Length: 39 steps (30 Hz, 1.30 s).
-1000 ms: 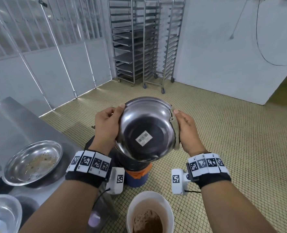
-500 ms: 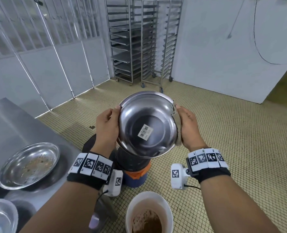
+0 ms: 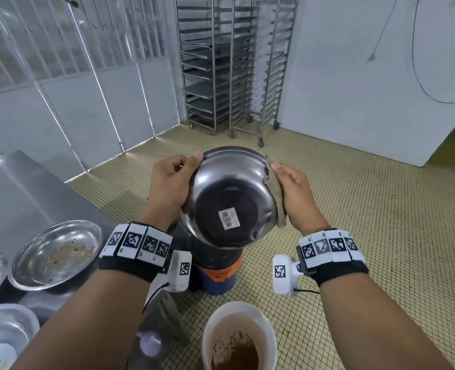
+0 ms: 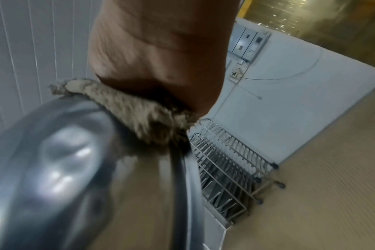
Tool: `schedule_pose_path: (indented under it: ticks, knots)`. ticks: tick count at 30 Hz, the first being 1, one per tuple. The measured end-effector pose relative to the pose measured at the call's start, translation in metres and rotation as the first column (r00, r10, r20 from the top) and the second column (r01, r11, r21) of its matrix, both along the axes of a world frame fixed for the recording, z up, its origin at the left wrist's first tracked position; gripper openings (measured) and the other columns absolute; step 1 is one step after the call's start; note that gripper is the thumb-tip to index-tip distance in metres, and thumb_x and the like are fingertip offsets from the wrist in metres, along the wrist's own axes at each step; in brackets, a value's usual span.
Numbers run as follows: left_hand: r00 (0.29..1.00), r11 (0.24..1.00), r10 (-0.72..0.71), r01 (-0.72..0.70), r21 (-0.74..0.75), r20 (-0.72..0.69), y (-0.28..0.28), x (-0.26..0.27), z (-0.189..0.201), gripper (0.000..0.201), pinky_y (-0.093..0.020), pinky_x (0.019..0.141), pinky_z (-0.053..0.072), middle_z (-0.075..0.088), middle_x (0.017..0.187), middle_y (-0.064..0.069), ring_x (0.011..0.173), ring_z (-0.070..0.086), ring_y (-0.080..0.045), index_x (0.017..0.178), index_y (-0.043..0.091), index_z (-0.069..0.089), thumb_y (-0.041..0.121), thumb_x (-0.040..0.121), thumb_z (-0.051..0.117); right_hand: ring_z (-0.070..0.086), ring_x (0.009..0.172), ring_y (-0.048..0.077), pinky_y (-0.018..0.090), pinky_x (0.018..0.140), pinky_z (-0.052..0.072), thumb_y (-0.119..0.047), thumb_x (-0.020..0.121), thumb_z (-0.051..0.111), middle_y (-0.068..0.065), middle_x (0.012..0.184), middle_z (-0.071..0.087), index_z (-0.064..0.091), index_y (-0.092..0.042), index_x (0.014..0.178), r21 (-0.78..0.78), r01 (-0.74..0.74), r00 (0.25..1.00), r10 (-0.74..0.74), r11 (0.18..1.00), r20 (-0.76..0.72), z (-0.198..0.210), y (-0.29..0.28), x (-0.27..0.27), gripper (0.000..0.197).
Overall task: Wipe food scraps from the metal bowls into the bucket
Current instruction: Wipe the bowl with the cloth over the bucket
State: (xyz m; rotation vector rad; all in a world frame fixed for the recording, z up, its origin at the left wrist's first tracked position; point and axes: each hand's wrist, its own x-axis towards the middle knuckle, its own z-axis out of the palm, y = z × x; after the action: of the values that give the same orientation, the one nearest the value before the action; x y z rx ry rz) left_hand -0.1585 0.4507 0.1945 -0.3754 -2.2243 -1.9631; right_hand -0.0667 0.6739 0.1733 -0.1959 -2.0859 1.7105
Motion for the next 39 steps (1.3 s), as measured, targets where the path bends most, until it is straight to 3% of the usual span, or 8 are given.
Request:
schedule_pose_path:
  ticks: [5, 8, 15, 21, 26, 30, 35, 39]
  knots:
    - [0.998, 0.989, -0.055, 0.052, -0.136, -0.021, 0.0, 0.016, -0.003, 0.039, -0.026, 0.048, 0.044, 0.065, 0.06, -0.013, 0.047, 0.054, -0.013, 0.076, 0.008, 0.071, 0.04, 0.098, 0.068, 0.064, 0.067, 0.036, 0.054, 0.07, 0.056, -0.06, 0.096, 0.056, 0.027, 0.087, 0.067, 0.07, -0.002, 0.095, 0.135, -0.033, 0.999, 0.03, 0.99, 0.021, 0.011, -0.008, -0.001, 0.06]
    - [0.996, 0.987, -0.066, 0.056, -0.151, -0.061, 0.004, 0.025, 0.0, 0.04, -0.022, 0.041, 0.04, 0.062, 0.057, -0.014, 0.042, 0.05, -0.012, 0.073, 0.007, 0.069, 0.039, 0.097, 0.069, 0.068, 0.068, 0.026, 0.043, 0.066, 0.055, -0.042, 0.1, 0.061, 0.016, 0.082, 0.071, 0.07, -0.008, 0.087, 0.276, -0.05, 0.999, 0.048, 0.96, 0.015, 0.022, -0.009, -0.009, 0.037]
    - [0.998, 0.999, 0.035, -0.036, 0.021, 0.047, -0.007, 0.013, -0.001, 0.035, -0.03, 0.05, 0.048, 0.066, 0.06, -0.007, 0.051, 0.059, -0.017, 0.077, 0.011, 0.073, 0.039, 0.097, 0.069, 0.065, 0.085, 0.053, 0.06, 0.083, 0.056, -0.056, 0.1, 0.051, 0.034, 0.097, 0.065, 0.068, 0.001, 0.102, -0.073, 0.021, 0.999, -0.019, 0.997, 0.026, -0.007, -0.008, 0.008, 0.06]
    - [0.997, 0.988, -0.068, 0.062, -0.138, -0.044, 0.006, 0.029, -0.006, 0.038, -0.021, 0.048, 0.045, 0.065, 0.058, -0.007, 0.048, 0.055, -0.01, 0.074, 0.011, 0.071, 0.041, 0.097, 0.069, 0.063, 0.062, 0.018, 0.033, 0.059, 0.049, -0.037, 0.101, 0.062, 0.017, 0.08, 0.069, 0.069, -0.007, 0.084, 0.236, -0.06, 0.998, 0.058, 0.97, 0.019, 0.021, -0.004, -0.001, 0.034]
    - [0.991, 0.984, 0.061, -0.08, 0.162, 0.117, -0.001, 0.022, -0.009, 0.039, -0.045, 0.06, 0.056, 0.067, 0.068, -0.019, 0.06, 0.062, -0.028, 0.081, 0.003, 0.071, 0.038, 0.098, 0.069, 0.062, 0.066, 0.028, 0.035, 0.059, 0.055, -0.046, 0.104, 0.052, 0.024, 0.088, 0.067, 0.073, -0.007, 0.103, -0.196, 0.009, 1.0, -0.004, 0.981, 0.024, -0.01, 0.001, 0.01, 0.044]
    - [1.0, 0.998, 0.029, -0.029, -0.061, -0.008, -0.003, 0.021, -0.013, 0.041, -0.036, 0.059, 0.05, 0.065, 0.07, -0.021, 0.057, 0.058, -0.019, 0.083, 0.005, 0.07, 0.039, 0.104, 0.059, 0.061, 0.078, 0.039, 0.06, 0.076, 0.056, -0.058, 0.096, 0.058, 0.043, 0.102, 0.058, 0.067, 0.001, 0.106, -0.254, 0.036, 0.999, -0.036, 0.967, 0.006, -0.013, 0.0, 0.012, 0.06]
    - [0.974, 0.909, -0.193, 0.131, -0.395, -0.12, 0.0, 0.015, 0.0, 0.033, -0.015, 0.054, 0.042, 0.065, 0.064, 0.002, 0.052, 0.053, 0.0, 0.077, 0.019, 0.071, 0.038, 0.102, 0.062, 0.059, 0.057, 0.012, 0.028, 0.055, 0.049, -0.04, 0.103, 0.055, 0.011, 0.076, 0.067, 0.07, -0.009, 0.086, 0.151, -0.042, 0.999, 0.038, 0.988, 0.035, 0.006, 0.0, 0.012, 0.039]
    - [0.978, 0.951, -0.191, 0.162, -0.263, -0.086, 0.003, 0.017, 0.001, 0.035, -0.019, 0.043, 0.041, 0.06, 0.05, 0.004, 0.041, 0.052, -0.005, 0.076, 0.009, 0.072, 0.036, 0.099, 0.068, 0.058, 0.054, 0.01, 0.024, 0.052, 0.046, -0.036, 0.102, 0.058, -0.004, 0.064, 0.061, 0.064, -0.019, 0.073, 0.257, -0.078, 0.997, 0.08, 0.963, 0.003, 0.009, -0.008, 0.008, 0.035]
